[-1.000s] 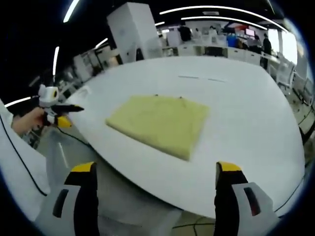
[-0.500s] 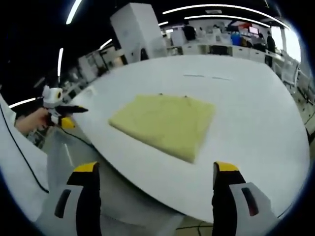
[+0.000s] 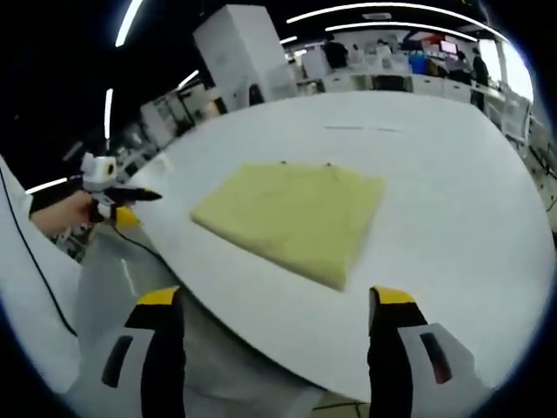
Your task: Fold the garment on the visible template until the final outline fits inside the template.
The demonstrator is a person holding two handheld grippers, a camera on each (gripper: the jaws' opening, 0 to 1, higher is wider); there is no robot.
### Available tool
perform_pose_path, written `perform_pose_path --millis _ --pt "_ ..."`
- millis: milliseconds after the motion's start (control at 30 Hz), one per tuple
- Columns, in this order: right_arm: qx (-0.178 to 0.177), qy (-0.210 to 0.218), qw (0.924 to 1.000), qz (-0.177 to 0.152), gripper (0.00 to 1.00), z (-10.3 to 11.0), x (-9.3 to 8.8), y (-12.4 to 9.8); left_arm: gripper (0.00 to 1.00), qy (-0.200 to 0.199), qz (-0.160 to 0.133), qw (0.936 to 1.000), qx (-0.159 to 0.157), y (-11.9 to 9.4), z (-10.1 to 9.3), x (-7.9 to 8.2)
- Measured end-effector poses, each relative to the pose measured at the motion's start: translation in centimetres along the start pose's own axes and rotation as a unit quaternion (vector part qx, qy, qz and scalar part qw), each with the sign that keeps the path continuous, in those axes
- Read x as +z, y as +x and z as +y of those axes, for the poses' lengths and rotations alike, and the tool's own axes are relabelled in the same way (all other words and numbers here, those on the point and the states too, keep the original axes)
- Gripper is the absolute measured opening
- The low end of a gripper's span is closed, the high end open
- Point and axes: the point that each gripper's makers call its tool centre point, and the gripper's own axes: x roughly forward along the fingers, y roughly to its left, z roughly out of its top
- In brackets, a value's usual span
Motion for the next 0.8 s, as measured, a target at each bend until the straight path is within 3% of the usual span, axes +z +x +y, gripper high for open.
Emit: perform_pose_path --millis 800 --pt "-0.002 -0.007 0.9997 0.024 0.69 -2.6 -1.0 3.4 0.66 -0.019 0.022 0.9995 -0.011 3.1 2.3 -1.0"
